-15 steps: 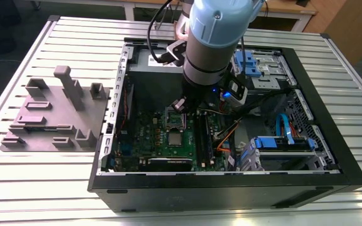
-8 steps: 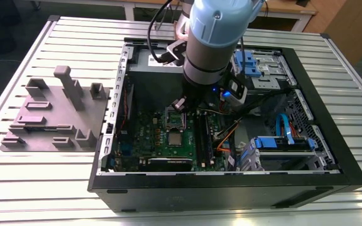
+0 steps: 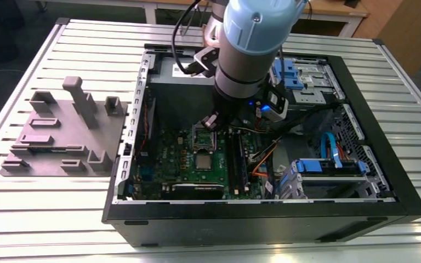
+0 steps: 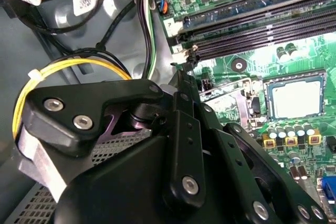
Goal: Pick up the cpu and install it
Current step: 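Close the cpu cover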
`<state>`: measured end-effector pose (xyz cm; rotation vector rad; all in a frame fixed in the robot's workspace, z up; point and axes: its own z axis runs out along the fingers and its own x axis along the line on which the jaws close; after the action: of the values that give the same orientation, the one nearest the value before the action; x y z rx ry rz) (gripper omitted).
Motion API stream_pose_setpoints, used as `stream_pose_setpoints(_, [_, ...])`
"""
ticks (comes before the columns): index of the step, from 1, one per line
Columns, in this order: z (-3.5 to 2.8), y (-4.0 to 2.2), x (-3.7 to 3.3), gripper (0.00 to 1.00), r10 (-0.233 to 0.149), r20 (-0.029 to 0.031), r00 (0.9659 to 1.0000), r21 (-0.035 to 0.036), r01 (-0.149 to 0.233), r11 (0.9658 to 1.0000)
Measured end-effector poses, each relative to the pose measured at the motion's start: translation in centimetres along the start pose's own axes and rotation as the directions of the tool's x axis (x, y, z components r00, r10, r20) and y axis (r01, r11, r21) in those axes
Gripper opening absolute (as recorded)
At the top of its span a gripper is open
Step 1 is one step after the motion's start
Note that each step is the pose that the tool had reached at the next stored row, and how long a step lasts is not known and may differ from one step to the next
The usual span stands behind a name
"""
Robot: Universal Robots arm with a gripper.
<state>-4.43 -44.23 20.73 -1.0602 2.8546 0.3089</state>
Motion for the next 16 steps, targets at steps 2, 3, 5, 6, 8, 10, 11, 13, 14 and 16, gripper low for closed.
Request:
stream_pose_setpoints(2, [0.03,-0.03,-0.06,0.10,-0.003,-0.0005,1.0000,-0.0002,0.003,1.0000])
stream_pose_setpoints(3, [0.03,-0.03,-0.07,0.10,-0.007,-0.0012,1.0000,-0.0008,0.007,1.0000])
stream_pose_setpoints(5, [0.05,-0.04,-0.08,0.10,-0.022,-0.0037,0.9997,-0.0032,0.022,0.9998])
stream_pose_setpoints(6, [0.06,-0.04,-0.08,0.10,-0.031,-0.0051,0.9995,-0.0046,0.031,0.9995])
stream_pose_setpoints(8, [0.08,-0.05,-0.09,0.10,-0.044,-0.0070,0.9990,-0.0065,0.044,0.9990])
stream_pose_setpoints(10, [0.10,-0.08,-0.12,0.10,-0.050,-0.0080,0.9987,-0.0075,0.050,0.9987])
stream_pose_setpoints(11, [0.12,-0.09,-0.12,0.10,-0.052,-0.0084,0.9986,-0.0079,0.052,0.9986])
stream_pose_setpoints(13, [0.16,-0.09,-0.12,0.10,-0.057,-0.0089,0.9984,-0.0086,0.057,0.9984])
stream_pose_setpoints(14, [0.18,-0.10,-0.12,0.10,-0.059,-0.0093,0.9982,-0.0089,0.059,0.9982])
stream_pose_setpoints(16, [0.25,-0.11,-0.11,0.10,-0.063,-0.0099,0.9980,-0.0095,0.063,0.9980])
